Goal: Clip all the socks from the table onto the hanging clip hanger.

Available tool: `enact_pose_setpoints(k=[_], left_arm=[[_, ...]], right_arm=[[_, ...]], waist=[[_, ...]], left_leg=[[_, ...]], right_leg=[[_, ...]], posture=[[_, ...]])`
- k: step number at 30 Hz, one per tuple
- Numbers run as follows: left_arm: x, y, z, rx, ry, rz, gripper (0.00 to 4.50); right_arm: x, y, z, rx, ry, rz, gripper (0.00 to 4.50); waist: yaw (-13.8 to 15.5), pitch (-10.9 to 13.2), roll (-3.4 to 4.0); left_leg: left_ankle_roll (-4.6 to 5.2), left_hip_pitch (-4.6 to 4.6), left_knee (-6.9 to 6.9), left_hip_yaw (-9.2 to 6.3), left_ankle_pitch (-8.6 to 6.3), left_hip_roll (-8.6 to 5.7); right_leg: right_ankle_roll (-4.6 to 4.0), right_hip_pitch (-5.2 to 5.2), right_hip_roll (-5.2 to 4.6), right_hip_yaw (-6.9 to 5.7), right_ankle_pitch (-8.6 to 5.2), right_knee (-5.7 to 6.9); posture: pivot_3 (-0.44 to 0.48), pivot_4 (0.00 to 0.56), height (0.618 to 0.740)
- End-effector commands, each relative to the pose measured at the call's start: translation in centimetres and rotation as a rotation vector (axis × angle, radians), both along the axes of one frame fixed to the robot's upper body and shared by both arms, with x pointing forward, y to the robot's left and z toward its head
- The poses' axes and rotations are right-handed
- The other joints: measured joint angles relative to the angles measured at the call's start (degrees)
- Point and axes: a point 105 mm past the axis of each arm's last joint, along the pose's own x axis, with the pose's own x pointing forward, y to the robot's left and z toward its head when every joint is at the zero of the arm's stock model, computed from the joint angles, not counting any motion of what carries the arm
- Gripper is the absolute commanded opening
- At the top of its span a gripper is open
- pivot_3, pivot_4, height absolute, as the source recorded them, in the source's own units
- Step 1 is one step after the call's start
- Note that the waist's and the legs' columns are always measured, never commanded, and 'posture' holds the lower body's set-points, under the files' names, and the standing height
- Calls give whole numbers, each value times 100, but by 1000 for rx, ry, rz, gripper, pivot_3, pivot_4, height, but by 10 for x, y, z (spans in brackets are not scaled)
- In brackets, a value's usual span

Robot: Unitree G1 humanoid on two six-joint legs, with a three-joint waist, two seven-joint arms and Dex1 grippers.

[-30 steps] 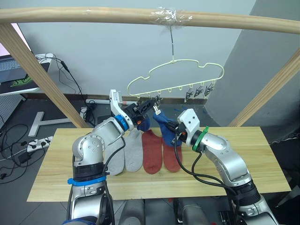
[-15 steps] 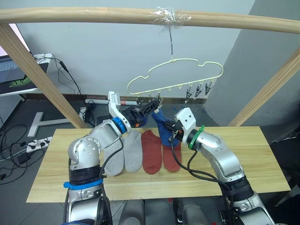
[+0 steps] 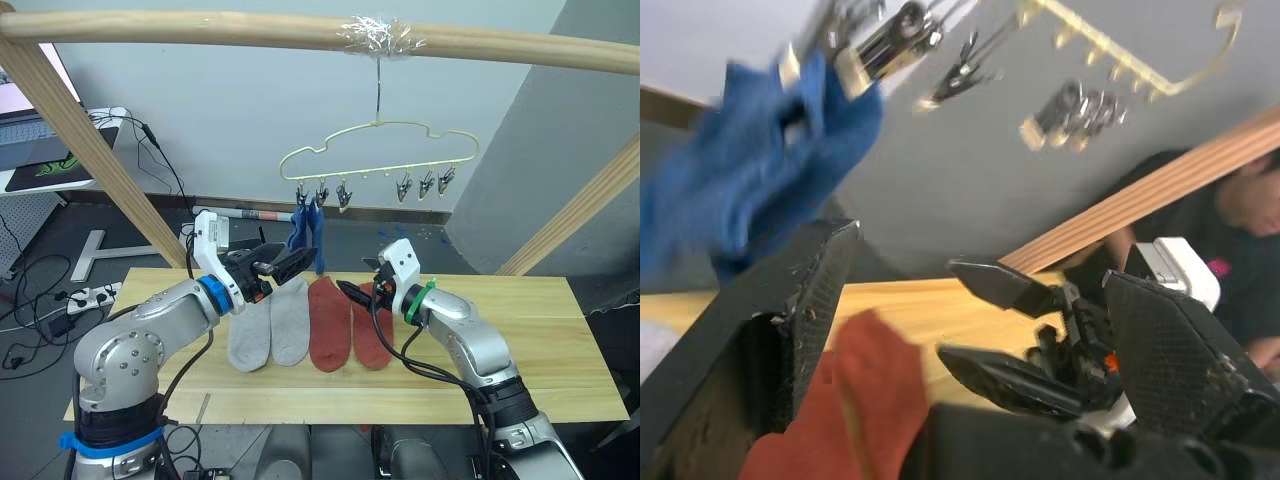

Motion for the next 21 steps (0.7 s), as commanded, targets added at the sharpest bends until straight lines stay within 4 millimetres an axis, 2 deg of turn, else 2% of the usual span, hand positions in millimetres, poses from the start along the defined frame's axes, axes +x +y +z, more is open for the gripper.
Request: enact_pose_setpoints(k=[1,3,8,15,18,21], left_arm=[[2,-18,13,113,-198,-1,4500],[5,-31,15,167,-297,-4,4500],[16,-67,10,216,-442,27,3331],[44,-73,-7,268,-481,187,3331],[50,-75,-9,266,-489,207,2767],[52,-77,-11,265,-493,196,1861]], right_arm=[[-1,-12,23,-6,-98,0,4452],[-5,-16,31,-10,-123,13,4452],[-26,-24,57,0,-178,79,4500],[-35,-33,73,-43,-225,75,4500],[-32,-34,84,-25,-255,46,4500],[-32,-33,92,-8,-270,36,4500]], waist=[[11,1,1],[29,1,2],[112,0,2],[114,-2,3],[111,-3,2],[111,-6,1]], left_leg=[[-1,0,0,0,1,-1],[-11,0,-1,1,6,-1],[-13,-1,-1,2,8,-2],[-10,-1,3,2,8,-2],[-10,0,7,2,8,-4],[-10,0,7,1,8,-4]], right_leg=[[2,0,0,0,-1,0],[2,1,0,1,-1,-1],[-9,2,0,2,7,-3],[-11,3,1,4,9,-2],[-10,7,1,5,11,-1],[-10,7,1,3,12,2]], posture=[[372,182,740],[363,178,740],[333,166,740],[285,153,740],[273,148,740],[264,145,740]])
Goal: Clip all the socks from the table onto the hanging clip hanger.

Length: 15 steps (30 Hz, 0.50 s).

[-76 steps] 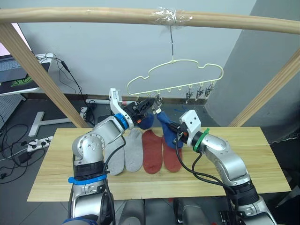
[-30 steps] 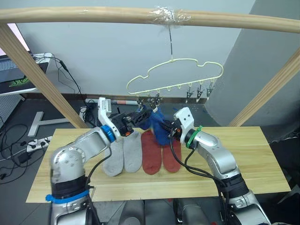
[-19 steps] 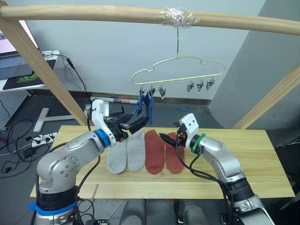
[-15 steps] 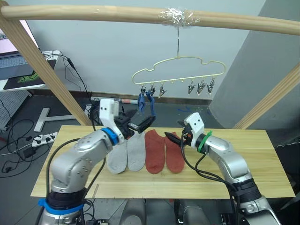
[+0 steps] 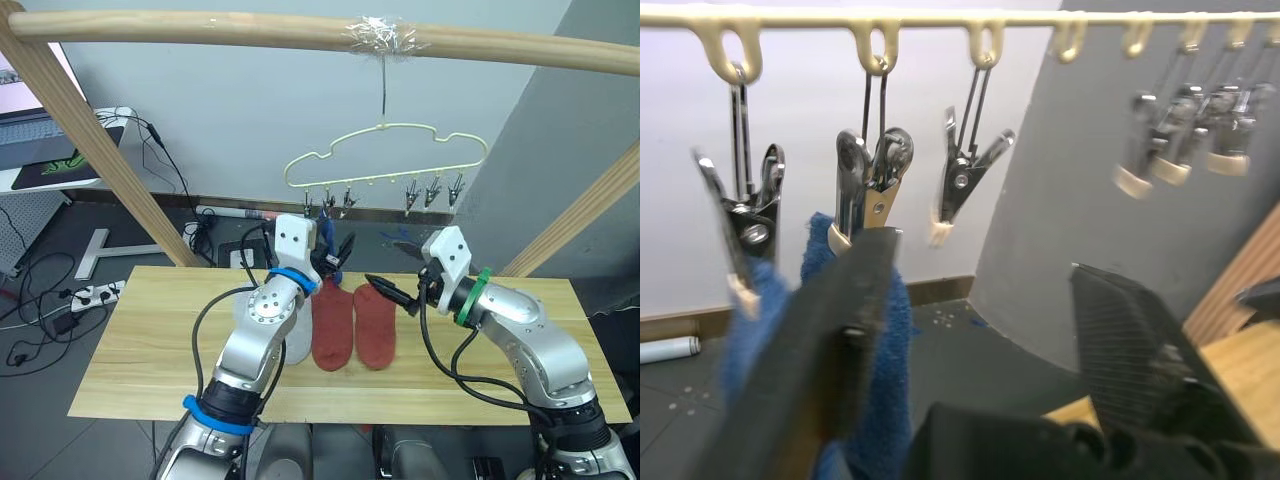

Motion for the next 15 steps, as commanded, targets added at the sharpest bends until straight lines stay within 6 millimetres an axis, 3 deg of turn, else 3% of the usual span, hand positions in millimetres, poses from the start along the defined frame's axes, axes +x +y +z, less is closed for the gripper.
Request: enact_pose_setpoints(k=[1,8,15], left_arm=[[1,-1,13,-10,-62,-12,1861],[8,1,13,4,-72,23,1861],[18,-9,13,5,-76,36,1861]], right_arm=[[-3,2,21,42,-62,1,4500],[-3,7,31,55,-85,8,4500],[-3,6,44,63,-111,25,4500]], waist=[[0,-3,0],[-17,-5,0],[-33,-6,-1]], left_leg=[[0,0,0,-1,0,0],[0,1,4,-1,0,0],[1,3,10,-2,1,-1]], right_leg=[[0,0,0,-2,0,1],[-1,1,0,-2,1,8],[-1,6,0,-3,2,14]], posture=[[260,142,740],[257,140,740],[250,143,740]])
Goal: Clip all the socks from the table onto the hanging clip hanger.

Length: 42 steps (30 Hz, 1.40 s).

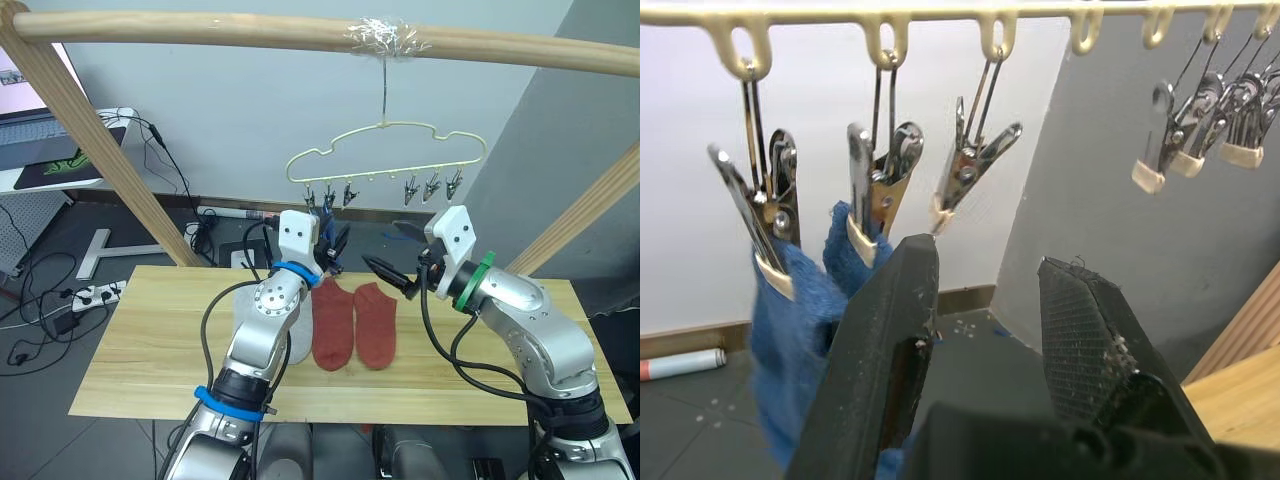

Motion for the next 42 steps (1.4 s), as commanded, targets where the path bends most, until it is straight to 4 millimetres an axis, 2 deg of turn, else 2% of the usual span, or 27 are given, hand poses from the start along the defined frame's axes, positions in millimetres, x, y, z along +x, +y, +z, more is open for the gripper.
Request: enact_pose_setpoints(k=[1,18,42], left_arm=[[6,-8,13,-12,-58,14,1861],[34,-18,27,-22,-109,84,1861],[32,-22,41,-46,-159,86,1861]], right_arm=[[-5,0,23,23,-79,21,4500],[-1,-5,30,21,-101,-14,4500],[0,-1,29,33,-89,-8,4500]], waist=[[-1,0,0],[-32,-2,-1],[-94,-3,0]], left_leg=[[0,1,1,-1,0,0],[1,3,6,-7,1,-1],[5,2,14,-64,4,0]], right_leg=[[0,1,0,-2,0,2],[-3,5,0,-8,3,12],[-10,23,0,-64,8,27]], posture=[[247,145,740],[225,146,740],[233,154,740]])
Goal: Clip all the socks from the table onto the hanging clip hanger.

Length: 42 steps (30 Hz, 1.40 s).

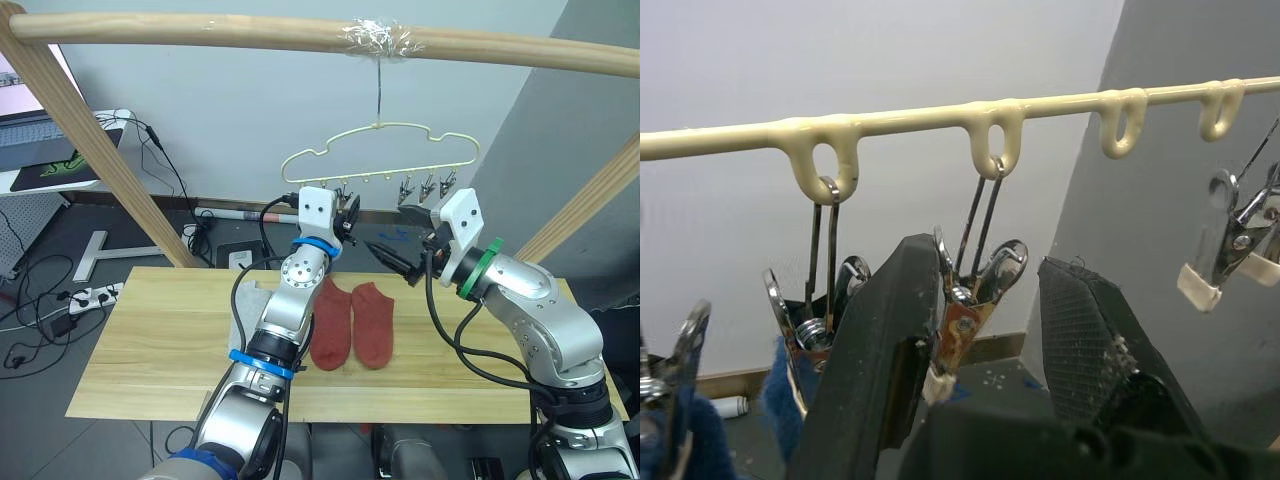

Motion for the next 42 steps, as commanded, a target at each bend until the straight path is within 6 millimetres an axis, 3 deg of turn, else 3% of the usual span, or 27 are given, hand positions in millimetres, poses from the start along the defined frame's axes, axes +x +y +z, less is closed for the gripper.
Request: enact_pose_setpoints(k=[1,29,42], left_arm=[[-4,-5,23,-24,-76,-11,1861],[-7,-14,24,-20,-83,-43,1861],[-5,-7,23,-21,-83,0,1861]], right_arm=[[-5,1,14,21,-55,11,4500],[-6,1,12,16,-52,11,4500],[-7,3,12,22,-51,13,4500]], waist=[[0,0,0],[-36,0,1],[-38,0,1]], left_leg=[[0,0,0,-1,0,0],[37,2,69,-9,25,-6],[37,1,68,-10,25,-6]], right_leg=[[0,0,0,-1,0,1],[-3,3,4,-4,1,74],[-4,2,4,-4,1,74]], posture=[[231,156,740],[226,154,740],[226,153,740]])
